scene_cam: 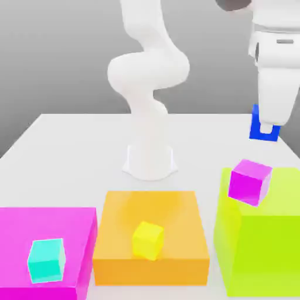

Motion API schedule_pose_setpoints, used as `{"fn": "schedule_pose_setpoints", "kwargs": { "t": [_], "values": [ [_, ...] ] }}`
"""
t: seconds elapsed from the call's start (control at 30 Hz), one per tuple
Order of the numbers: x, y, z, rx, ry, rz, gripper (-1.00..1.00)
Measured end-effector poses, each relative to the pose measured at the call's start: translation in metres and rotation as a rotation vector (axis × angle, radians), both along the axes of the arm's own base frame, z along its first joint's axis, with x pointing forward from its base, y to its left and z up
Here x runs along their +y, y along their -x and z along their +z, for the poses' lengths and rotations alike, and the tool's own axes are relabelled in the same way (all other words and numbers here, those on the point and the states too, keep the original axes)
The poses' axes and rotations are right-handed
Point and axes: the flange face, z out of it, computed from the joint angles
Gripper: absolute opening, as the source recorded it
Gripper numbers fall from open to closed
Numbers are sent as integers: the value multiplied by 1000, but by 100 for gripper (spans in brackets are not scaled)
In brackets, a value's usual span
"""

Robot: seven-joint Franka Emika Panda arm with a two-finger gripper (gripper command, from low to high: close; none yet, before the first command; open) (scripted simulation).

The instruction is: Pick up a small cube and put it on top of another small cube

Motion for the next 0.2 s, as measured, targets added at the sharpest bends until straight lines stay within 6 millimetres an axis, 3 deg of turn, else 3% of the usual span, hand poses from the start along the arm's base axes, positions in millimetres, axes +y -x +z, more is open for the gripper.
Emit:
{"fn": "schedule_pose_setpoints", "kwargs": {
  "t": [0.07, 0.1, 0.2],
  "values": [
    [-1, -3, -27, -7, 4, 5, -100],
    [-2, -3, -40, -9, 4, 6, 100],
    [-2, -3, -40, -8, 4, 6, 100]
  ]
}}
